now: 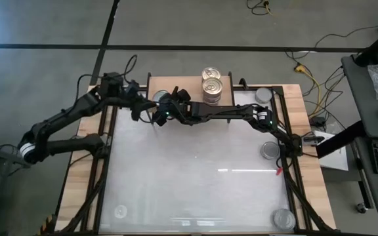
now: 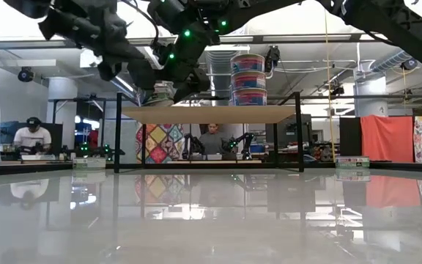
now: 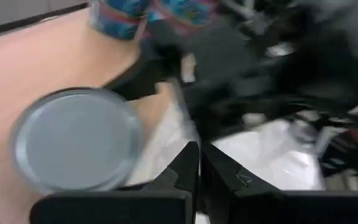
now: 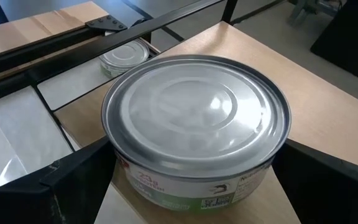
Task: Stack canned seafood by type on shelf
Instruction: Put the green tuna can on the shelf
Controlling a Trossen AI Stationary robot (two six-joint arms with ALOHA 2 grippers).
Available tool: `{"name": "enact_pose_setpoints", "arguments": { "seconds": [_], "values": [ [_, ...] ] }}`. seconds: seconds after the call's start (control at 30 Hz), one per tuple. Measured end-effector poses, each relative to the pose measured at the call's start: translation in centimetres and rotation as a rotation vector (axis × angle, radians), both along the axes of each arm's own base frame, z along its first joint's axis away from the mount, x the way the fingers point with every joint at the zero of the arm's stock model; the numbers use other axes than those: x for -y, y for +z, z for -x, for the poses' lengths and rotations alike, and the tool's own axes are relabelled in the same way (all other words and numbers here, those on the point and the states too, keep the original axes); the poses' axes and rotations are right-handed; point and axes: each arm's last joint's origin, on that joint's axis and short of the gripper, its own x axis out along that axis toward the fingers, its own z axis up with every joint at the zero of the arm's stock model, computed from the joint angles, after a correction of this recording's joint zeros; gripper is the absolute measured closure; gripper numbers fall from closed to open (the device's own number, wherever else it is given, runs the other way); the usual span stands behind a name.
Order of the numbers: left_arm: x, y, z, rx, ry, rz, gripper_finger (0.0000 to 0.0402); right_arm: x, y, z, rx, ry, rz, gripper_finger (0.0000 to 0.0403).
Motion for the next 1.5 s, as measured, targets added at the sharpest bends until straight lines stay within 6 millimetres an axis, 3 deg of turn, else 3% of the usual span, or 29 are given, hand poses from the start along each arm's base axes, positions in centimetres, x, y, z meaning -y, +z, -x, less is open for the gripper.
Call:
{"name": "enact_pose_setpoints", "arguments": {
  "seconds": [0.13,0.4,0.7,1.27,1.5],
  "values": [
    [-1.1,-1.3,-0.8,-0.083,0.084,-0.015,0.0401,0.0,0.1,0.0,0.002,0.0,0.0,0.0003],
    [-2.7,-2.4,-2.5,-0.094,0.086,-0.012,0.0401,0.0,0.0,0.0,0.002,0.001,-0.001,0.0003],
    [-3.1,-3.4,-3.4,-0.109,0.032,0.008,0.0401,0.0,0.0,0.1,-0.018,0.009,0.003,0.0003],
    [-3.1,-3.5,-3.4,-0.115,0.063,0.04,0.0401,0.3,-0.2,0.3,-0.012,0.015,-0.065,0.0003],
    [-3.2,-1.5,-3.5,-0.214,0.08,-0.095,0.0401,0.4,-0.2,0.4,-0.018,-0.003,-0.049,0.0003]
  ]
}}
